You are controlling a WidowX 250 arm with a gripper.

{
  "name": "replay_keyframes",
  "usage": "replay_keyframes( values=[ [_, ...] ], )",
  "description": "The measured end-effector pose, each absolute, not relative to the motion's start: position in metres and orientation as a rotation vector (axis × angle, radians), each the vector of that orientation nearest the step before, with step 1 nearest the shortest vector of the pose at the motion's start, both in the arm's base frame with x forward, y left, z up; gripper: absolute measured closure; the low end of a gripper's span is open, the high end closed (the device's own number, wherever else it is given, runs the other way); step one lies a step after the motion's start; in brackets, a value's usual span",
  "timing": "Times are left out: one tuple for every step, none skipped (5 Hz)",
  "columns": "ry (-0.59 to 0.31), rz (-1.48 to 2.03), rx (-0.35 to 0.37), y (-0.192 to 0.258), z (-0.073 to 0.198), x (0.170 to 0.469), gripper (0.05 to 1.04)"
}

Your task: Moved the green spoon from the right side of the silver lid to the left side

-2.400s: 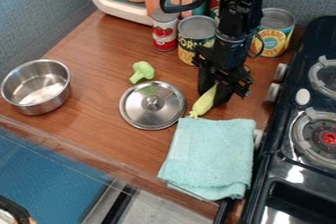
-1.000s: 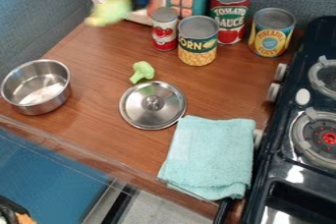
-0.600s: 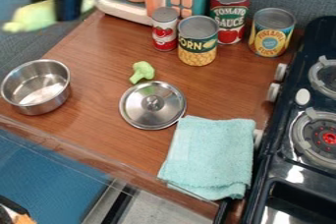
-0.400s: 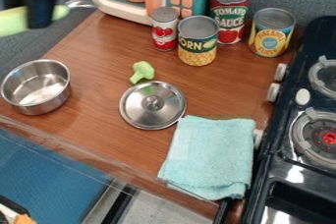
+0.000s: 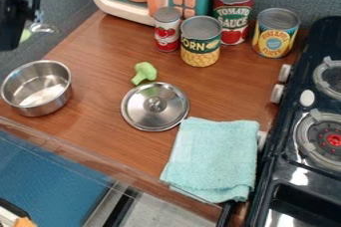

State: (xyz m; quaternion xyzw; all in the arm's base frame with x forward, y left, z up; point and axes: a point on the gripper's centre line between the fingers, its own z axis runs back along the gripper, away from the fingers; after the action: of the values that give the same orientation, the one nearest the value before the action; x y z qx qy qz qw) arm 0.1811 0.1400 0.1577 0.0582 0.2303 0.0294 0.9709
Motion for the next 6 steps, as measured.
replay_keyframes(
  values=[
    [0.579,0.083,0.136,0.151,0.149,0.174,0.694],
    [0.643,0.086,0.119,0.154,0.148,0.173,0.694],
    [0.662,0.081,0.103,0.157,0.142,0.175,0.694],
    [0.711,0.073,0.106,0.163,0.13,0.179,0.694],
    [0.741,0.061,0.114,0.165,0.115,0.185,0.694],
    [0.749,0.048,0.111,0.168,0.107,0.19,0.695]
  ],
)
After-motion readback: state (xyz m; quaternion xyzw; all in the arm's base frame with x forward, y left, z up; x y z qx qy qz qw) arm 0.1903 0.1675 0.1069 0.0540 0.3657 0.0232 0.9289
